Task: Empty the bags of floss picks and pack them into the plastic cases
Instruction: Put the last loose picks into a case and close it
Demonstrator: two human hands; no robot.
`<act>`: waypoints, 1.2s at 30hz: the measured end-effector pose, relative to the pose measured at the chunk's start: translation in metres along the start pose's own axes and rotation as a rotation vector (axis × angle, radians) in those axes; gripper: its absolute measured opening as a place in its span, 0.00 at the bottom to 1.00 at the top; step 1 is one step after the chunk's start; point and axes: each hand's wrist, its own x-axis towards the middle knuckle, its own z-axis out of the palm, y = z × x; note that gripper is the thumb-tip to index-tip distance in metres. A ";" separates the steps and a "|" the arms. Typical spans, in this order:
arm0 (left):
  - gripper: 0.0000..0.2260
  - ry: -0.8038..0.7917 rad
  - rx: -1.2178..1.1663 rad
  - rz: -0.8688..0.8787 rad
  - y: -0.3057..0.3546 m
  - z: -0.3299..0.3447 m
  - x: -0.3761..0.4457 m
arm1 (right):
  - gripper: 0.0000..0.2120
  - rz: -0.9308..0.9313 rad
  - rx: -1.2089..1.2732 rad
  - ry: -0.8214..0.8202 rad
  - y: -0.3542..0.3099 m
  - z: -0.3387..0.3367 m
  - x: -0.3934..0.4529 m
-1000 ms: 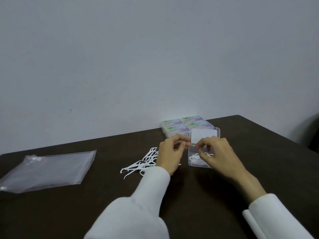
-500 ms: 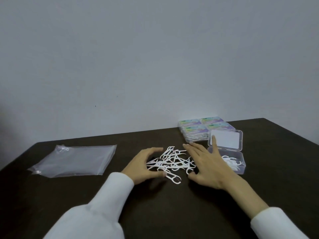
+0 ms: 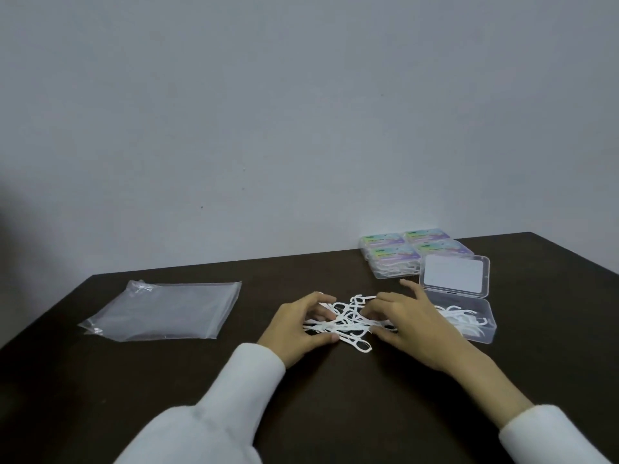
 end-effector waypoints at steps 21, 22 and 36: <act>0.15 -0.059 0.071 -0.012 -0.008 -0.025 -0.003 | 0.18 0.045 0.026 -0.013 0.002 0.003 0.000; 0.15 -0.061 0.064 -0.008 -0.007 -0.024 -0.003 | 0.18 0.044 0.057 -0.017 0.003 0.002 0.000; 0.12 0.006 0.088 0.008 -0.005 -0.016 -0.005 | 0.10 -0.066 0.013 0.068 -0.003 -0.002 -0.004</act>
